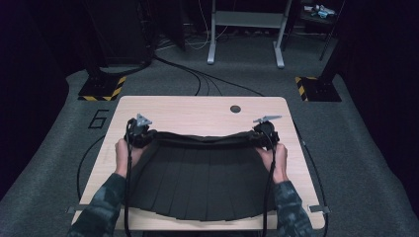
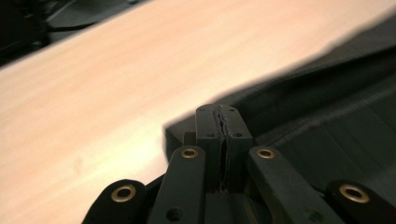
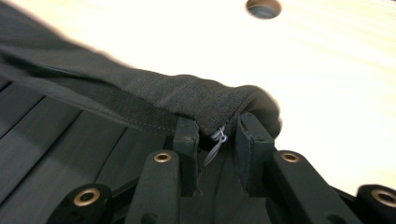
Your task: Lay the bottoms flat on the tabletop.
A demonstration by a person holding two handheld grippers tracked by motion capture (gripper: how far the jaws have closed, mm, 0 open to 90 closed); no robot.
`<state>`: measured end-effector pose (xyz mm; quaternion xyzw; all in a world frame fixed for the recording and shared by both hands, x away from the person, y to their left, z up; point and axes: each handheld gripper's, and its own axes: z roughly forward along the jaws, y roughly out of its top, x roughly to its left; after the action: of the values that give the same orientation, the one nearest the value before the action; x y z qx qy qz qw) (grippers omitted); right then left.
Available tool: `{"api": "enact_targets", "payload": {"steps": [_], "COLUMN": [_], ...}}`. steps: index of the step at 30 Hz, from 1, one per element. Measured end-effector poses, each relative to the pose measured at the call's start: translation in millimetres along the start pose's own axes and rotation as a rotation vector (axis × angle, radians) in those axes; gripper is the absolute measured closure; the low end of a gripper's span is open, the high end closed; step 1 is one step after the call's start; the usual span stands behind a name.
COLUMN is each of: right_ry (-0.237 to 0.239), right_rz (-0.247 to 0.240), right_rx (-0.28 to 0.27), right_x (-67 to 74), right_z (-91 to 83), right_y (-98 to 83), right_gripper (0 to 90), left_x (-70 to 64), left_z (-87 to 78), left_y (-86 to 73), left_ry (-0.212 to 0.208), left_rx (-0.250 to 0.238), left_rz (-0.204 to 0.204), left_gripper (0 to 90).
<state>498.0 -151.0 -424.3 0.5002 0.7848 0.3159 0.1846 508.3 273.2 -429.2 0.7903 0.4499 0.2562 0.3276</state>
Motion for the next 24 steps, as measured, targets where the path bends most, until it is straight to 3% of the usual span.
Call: {"api": "enact_targets", "payload": {"steps": [1,2,4,7,9,10,12,18,24], "right_ry": [-0.013,-0.020,-0.059,-0.068,-0.076,-0.058,-0.065,-0.020,0.000], "right_rz": [0.037,0.059,0.078,0.112,0.091,0.090,0.078,0.053,0.039], "right_rx": [0.026,0.035,0.026,0.012,-0.005,-0.008,-0.022,-0.039,-0.058], "right_x": [-2.6,-5.9,-12.3,-14.9,-12.5,-10.7,-7.8,0.4,7.6], "right_z": [8.9,16.3,25.4,23.3,18.0,14.1,8.7,-9.2,-28.1], "right_y": [13.8,24.1,40.5,53.9,55.6,54.0,48.6,15.1,-24.5], "right_gripper": [71.8,71.4,65.9,57.9,52.4,50.8,45.9,31.0,24.1], "left_x": [2.0,3.9,7.0,8.7,7.9,7.5,8.5,3.1,-2.0], "left_z": [6.0,8.2,8.6,-2.4,-9.0,-11.1,-18.5,-40.3,-61.6], "left_y": [8.0,14.1,26.5,32.8,29.5,27.3,19.2,-13.7,-61.9], "left_ry": [0.015,0.026,0.052,0.055,0.053,0.052,0.032,-0.002,-0.023], "left_rx": [-0.021,-0.023,-0.041,-0.057,-0.049,-0.051,-0.042,-0.023,0.009], "left_rz": [-0.050,-0.073,-0.130,-0.134,-0.111,-0.109,-0.104,-0.066,-0.071], "left_gripper": [87.5,82.2,61.0,44.4,36.5,33.4,28.8,26.8,27.0]}}
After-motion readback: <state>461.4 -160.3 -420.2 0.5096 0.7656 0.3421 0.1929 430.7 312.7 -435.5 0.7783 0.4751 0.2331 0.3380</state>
